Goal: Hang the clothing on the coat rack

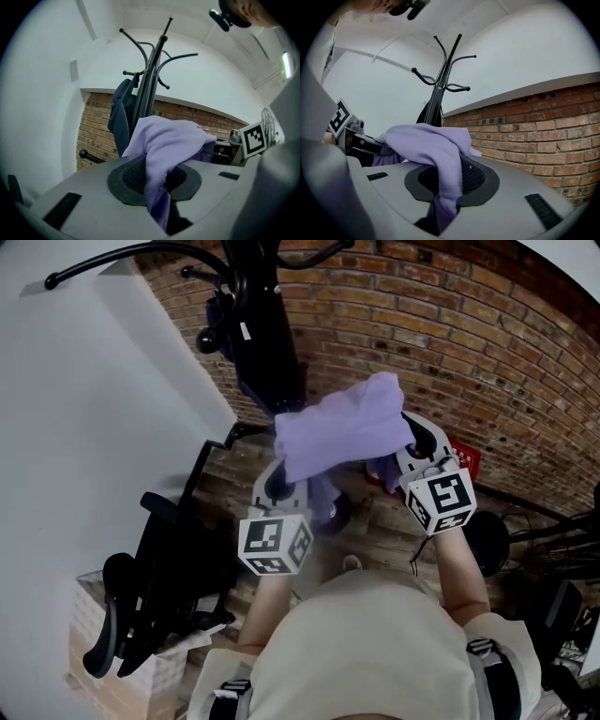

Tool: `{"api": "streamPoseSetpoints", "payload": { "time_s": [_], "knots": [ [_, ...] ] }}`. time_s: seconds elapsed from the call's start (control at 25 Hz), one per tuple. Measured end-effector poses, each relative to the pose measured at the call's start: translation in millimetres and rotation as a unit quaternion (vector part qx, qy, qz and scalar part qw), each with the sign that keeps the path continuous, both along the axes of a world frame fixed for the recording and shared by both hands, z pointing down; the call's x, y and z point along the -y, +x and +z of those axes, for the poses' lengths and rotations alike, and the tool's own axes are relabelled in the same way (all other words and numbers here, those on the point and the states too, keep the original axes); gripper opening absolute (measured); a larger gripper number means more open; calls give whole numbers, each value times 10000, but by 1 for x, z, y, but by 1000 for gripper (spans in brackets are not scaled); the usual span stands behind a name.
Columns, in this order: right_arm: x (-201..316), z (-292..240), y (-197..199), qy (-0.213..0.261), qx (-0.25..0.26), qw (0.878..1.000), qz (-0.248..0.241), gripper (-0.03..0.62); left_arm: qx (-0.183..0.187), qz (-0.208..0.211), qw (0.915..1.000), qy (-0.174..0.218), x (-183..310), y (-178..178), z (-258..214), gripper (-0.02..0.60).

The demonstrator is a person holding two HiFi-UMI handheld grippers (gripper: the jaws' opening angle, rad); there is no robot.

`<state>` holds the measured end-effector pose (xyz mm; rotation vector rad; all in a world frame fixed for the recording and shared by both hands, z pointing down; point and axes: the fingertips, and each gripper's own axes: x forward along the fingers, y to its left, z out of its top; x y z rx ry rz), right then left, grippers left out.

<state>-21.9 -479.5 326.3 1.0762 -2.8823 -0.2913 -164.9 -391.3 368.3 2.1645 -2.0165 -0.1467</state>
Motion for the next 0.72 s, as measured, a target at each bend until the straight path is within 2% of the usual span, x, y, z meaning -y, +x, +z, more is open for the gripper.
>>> {"api": "streamPoseSetpoints", "payload": {
  "time_s": [0.4,0.72],
  "knots": [
    [34,33,-26,-299,-206,9981,-507,55,-95,-508,9982,-303,14,-14,29,49],
    [49,59,-43,-577,-248,9955,-706,55,-178,-728,9955,-584,19,-22,55,49]
  ]
}}
